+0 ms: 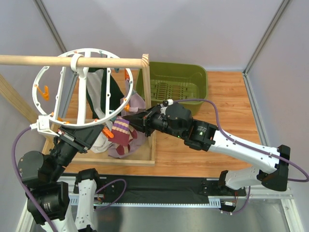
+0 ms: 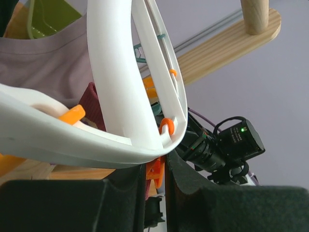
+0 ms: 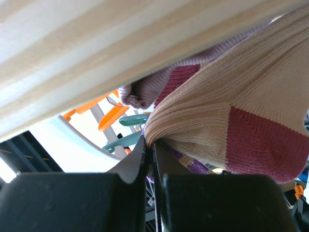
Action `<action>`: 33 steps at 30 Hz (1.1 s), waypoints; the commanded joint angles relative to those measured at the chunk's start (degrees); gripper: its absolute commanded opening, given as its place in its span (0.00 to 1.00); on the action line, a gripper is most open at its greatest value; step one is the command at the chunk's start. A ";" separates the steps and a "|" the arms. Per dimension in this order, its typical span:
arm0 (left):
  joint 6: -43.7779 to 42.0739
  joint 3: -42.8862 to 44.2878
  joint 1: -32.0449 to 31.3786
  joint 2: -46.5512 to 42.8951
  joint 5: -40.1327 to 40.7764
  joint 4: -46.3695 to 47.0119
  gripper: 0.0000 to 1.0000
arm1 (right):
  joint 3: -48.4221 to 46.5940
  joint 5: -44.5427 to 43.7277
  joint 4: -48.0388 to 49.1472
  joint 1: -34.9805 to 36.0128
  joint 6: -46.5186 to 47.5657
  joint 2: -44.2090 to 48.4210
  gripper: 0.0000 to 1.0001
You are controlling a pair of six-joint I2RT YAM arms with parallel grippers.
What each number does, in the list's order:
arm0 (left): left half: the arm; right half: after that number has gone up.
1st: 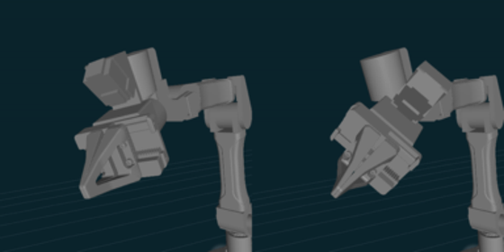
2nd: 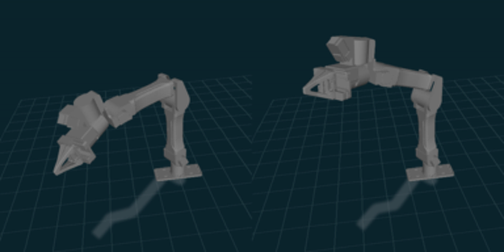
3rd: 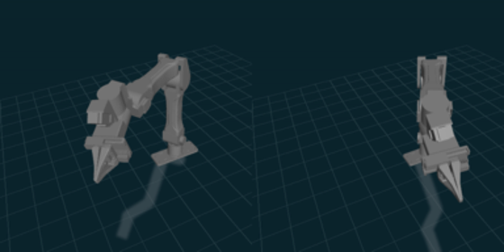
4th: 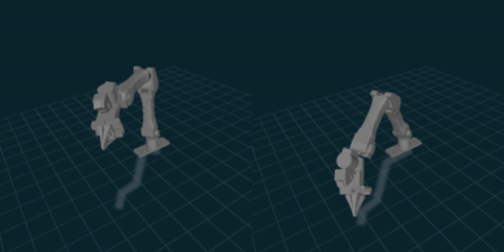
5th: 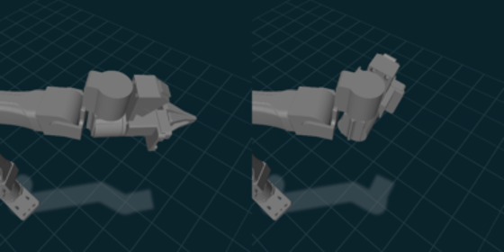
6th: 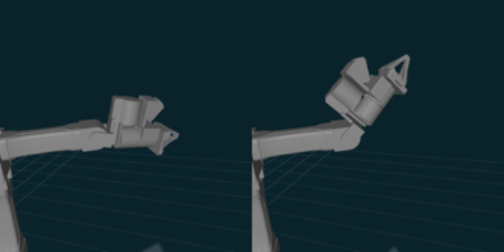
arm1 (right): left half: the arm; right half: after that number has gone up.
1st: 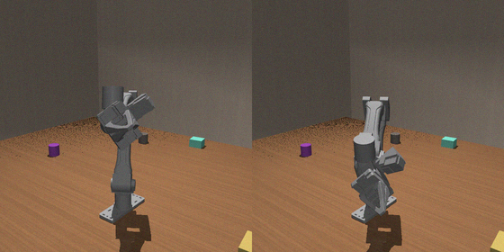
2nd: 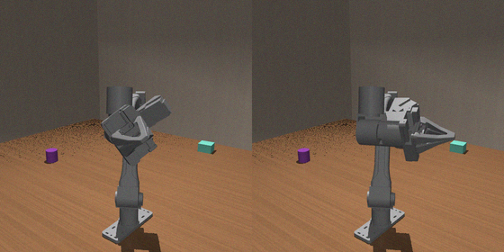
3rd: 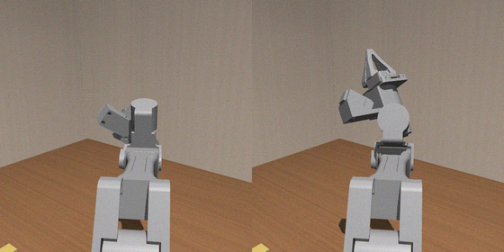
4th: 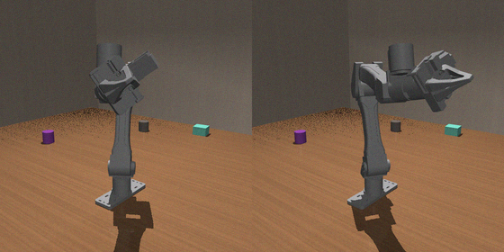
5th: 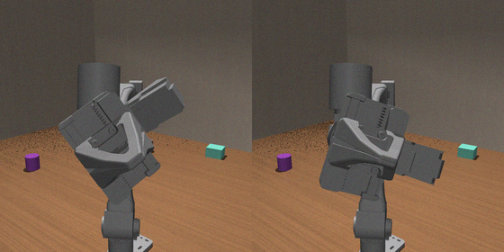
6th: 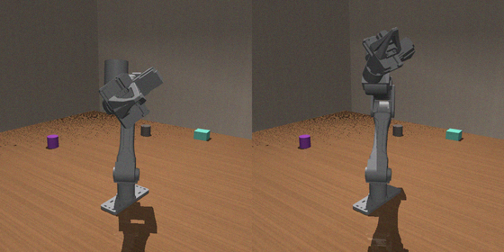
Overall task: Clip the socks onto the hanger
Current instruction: Clamp the sock onto the hanger.
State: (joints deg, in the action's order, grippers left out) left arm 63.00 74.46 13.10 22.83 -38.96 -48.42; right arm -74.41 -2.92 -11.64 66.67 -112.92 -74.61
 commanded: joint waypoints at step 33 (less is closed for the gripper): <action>2.56 -1.07 0.08 0.28 -0.77 4.22 0.00 | -1.17 2.04 7.51 -1.81 -7.66 -0.89 0.00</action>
State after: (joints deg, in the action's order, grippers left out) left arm 64.20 73.84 13.10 22.68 -39.57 -47.24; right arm -73.19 -1.37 -6.52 64.79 -113.16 -75.88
